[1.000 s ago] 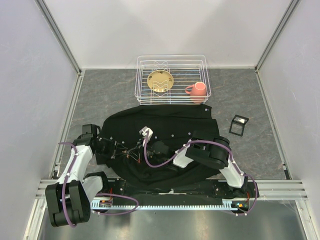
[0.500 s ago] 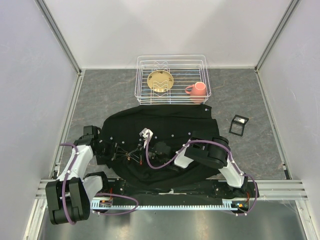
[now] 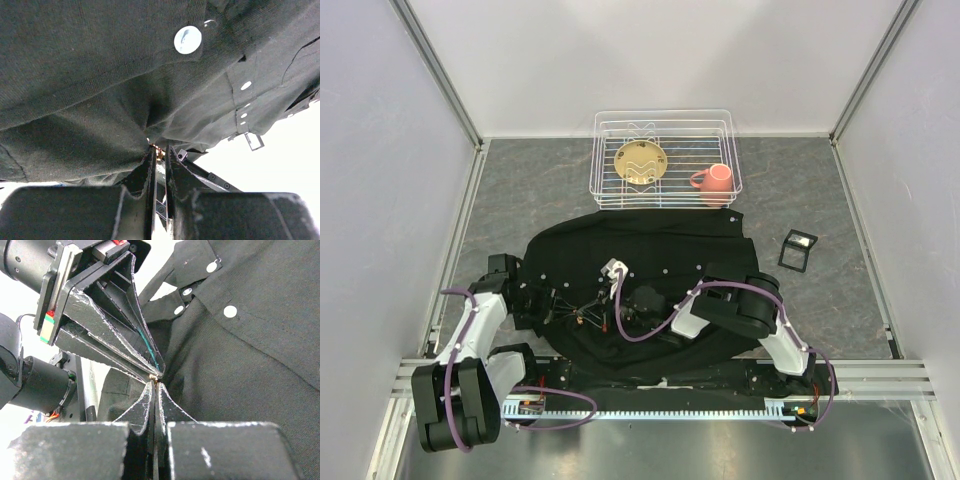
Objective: Remove the brooch from the garment
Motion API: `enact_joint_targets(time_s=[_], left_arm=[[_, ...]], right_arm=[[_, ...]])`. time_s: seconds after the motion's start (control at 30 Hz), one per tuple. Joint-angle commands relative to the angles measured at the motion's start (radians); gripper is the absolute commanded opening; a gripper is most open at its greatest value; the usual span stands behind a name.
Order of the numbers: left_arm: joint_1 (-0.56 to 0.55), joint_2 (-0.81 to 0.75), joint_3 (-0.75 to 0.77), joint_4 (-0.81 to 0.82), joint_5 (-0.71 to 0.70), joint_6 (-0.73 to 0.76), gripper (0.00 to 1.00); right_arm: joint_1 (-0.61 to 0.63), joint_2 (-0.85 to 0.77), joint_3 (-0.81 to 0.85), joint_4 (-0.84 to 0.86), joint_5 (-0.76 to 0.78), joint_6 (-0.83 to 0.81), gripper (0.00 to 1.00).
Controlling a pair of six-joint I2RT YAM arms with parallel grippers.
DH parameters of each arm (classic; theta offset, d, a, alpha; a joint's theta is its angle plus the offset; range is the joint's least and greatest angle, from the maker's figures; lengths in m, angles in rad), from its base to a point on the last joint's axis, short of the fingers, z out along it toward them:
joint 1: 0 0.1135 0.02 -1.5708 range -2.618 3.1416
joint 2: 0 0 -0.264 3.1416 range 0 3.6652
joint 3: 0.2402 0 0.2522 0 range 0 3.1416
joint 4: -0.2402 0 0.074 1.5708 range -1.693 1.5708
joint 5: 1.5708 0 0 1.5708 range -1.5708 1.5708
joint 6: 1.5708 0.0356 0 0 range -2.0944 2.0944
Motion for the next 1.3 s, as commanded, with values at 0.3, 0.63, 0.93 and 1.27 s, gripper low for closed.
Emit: enact_joint_targets(time_s=[0.3,0.63,0.93,1.27], left_arm=[[0.014,-0.069,0.029,0.015,-0.032,0.035,0.09],[0.017,-0.045,0.014,-0.001,-0.017,0.014,0.35],[0.015,-0.051,-0.011,0.03,-0.014,0.011,0.09],[0.017,-0.084,0.015,-0.034,-0.058,0.031,0.2]], right_arm=[[0.006,-0.063,0.004,0.207,0.018,0.021,0.0],[0.006,-0.081,-0.004,0.213,0.017,0.009,0.0],[0.006,-0.086,-0.006,0.229,0.001,0.012,0.0],[0.006,-0.106,-0.032,0.232,0.024,0.006,0.0]])
